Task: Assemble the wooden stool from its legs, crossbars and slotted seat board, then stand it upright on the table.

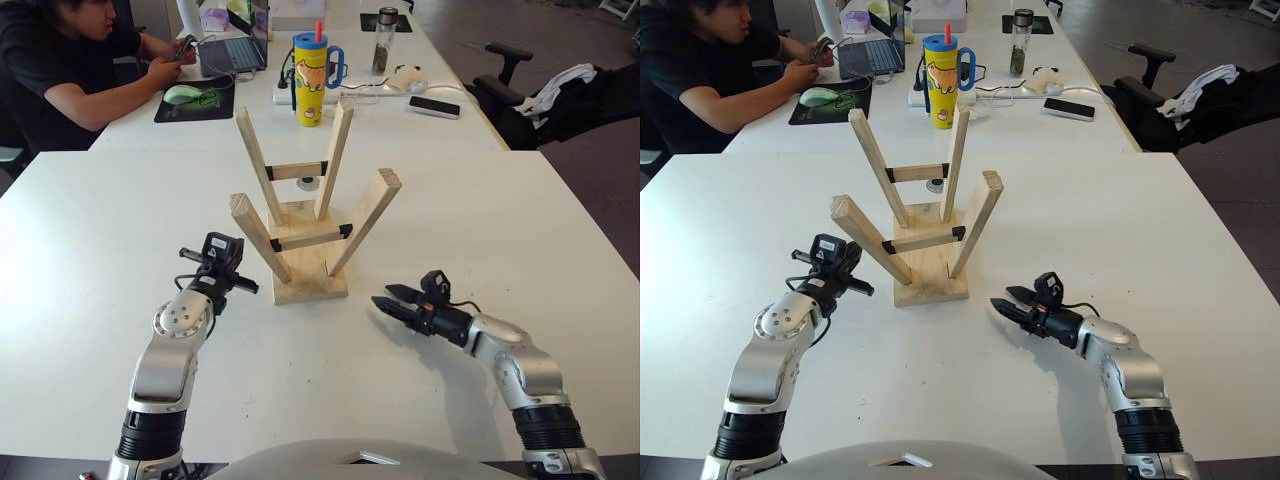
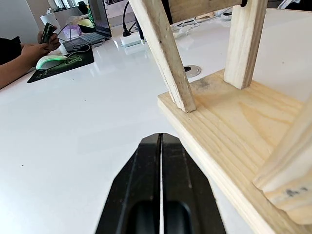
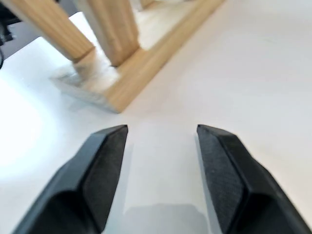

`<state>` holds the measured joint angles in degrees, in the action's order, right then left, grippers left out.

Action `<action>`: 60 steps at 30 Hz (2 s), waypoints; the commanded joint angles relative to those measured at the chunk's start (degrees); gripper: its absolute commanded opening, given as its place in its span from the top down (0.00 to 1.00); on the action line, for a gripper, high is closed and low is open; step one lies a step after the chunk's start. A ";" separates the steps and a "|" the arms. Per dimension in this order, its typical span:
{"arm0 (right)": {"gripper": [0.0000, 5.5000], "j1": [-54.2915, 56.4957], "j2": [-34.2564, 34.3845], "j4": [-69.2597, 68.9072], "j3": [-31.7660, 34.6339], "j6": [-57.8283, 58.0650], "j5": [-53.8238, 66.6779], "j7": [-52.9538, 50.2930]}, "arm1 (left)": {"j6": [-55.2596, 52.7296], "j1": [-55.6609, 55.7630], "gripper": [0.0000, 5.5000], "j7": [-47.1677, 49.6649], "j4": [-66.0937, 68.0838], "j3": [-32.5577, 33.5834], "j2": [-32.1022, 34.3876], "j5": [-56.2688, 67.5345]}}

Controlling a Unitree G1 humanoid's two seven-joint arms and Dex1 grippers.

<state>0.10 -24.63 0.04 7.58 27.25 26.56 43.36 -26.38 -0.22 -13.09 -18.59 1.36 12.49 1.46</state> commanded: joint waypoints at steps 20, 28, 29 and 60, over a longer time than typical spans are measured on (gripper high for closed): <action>1.00 49.99 6.64 -14.26 9.58 4.33 31.63 -26.99 | 9.03 4.57 1.00 5.01 8.53 3.56 -2.06 0.63; 1.00 15.64 15.10 -5.51 -11.99 23.29 25.60 -37.56 | 9.20 4.57 1.00 6.03 7.52 2.95 -3.13 0.54; 1.00 14.79 16.10 -6.40 -11.43 22.28 25.82 -38.05 | 9.09 4.63 1.00 5.83 7.51 2.87 -3.14 0.67; 1.00 26.50 12.71 -9.35 -10.44 7.48 16.54 -36.38 | 8.52 3.37 1.00 5.96 7.78 -0.67 -4.77 0.57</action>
<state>29.18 -12.28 -17.65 0.49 32.75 48.65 6.75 -17.14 2.19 -6.95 -10.45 1.49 8.10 2.07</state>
